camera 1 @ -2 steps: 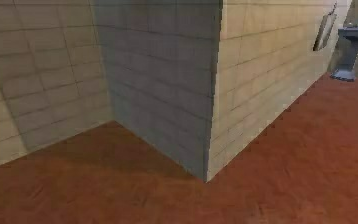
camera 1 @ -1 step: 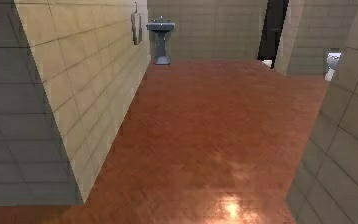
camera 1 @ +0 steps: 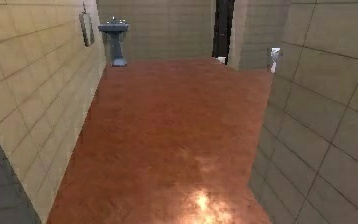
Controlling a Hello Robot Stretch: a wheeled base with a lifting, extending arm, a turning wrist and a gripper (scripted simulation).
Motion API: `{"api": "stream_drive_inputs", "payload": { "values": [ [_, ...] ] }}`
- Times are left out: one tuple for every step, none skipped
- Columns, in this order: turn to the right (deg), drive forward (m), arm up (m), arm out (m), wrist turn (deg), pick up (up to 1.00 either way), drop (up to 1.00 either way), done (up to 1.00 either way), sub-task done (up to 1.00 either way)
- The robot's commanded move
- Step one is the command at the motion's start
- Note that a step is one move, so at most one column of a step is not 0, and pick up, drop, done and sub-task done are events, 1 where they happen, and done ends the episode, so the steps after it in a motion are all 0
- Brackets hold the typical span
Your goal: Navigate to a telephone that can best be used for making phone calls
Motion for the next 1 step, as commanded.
{"api": "stream_drive_inputs", "payload": {
  "values": [
    [0.0, 1.0, 0.0, 0.0, 0.0, 0.0, 0.0, 0.0, 0.0]
  ]
}}
